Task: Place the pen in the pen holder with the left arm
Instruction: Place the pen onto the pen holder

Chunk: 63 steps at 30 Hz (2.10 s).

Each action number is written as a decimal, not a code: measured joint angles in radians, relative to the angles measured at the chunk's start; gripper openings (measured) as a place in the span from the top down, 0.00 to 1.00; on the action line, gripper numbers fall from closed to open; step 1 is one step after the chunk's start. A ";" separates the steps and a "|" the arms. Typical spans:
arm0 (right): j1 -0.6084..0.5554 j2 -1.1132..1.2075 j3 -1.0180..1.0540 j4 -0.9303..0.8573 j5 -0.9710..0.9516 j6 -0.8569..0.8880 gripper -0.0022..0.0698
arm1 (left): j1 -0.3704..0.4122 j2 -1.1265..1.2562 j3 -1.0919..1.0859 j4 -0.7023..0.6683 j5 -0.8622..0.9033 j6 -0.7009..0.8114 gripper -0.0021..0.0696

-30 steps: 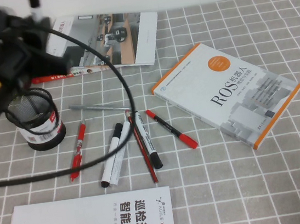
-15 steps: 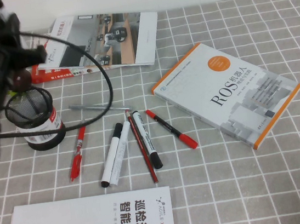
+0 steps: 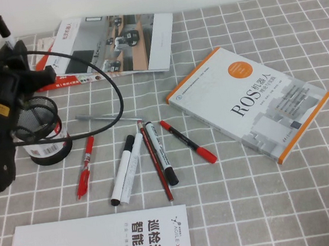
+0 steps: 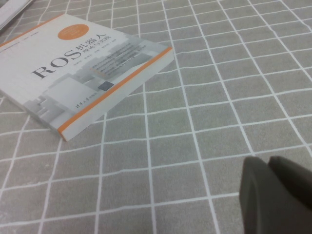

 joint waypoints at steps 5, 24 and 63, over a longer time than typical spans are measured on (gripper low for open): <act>0.000 0.000 0.000 0.000 0.000 0.000 0.99 | 0.004 -0.031 0.014 -0.005 0.021 0.000 0.82; 0.000 0.000 0.000 0.000 0.000 0.000 0.99 | 0.079 -0.122 0.152 0.212 0.043 -0.204 0.82; 0.000 0.000 0.000 0.000 0.000 0.000 0.99 | 0.079 -0.254 0.188 0.212 0.111 -0.100 0.49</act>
